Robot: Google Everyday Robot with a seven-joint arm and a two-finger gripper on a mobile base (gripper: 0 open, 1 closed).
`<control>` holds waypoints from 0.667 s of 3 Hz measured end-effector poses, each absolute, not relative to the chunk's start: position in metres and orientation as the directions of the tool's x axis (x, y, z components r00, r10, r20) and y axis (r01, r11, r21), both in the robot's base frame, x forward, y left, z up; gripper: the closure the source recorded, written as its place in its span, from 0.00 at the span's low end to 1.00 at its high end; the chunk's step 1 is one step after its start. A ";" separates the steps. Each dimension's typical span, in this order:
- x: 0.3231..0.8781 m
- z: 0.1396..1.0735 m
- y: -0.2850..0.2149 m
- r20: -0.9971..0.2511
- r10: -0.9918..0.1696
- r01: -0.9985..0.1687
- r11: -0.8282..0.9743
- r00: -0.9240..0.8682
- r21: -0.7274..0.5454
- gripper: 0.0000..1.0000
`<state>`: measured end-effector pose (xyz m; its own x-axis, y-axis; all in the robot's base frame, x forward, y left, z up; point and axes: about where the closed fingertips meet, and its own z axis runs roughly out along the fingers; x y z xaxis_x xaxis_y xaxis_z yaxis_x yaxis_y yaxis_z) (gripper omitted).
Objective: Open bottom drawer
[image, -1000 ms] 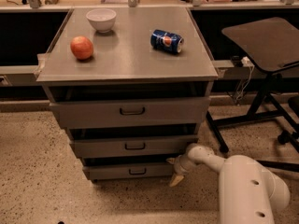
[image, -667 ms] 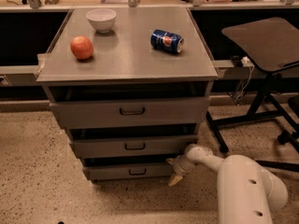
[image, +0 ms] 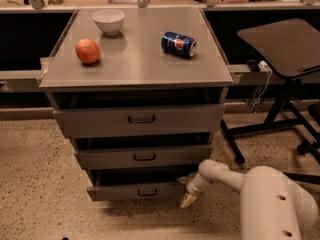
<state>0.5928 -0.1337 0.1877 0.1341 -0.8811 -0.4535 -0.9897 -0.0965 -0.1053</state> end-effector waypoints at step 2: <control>0.543 0.194 -0.111 -0.486 -0.851 -0.976 -0.214 0.202 -0.030 0.26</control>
Offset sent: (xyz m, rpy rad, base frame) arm -0.0764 0.0312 0.0179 0.0226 0.1216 0.1974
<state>0.5427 -0.1114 0.1943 0.2015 -0.8506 -0.4858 -0.9764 -0.2139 -0.0305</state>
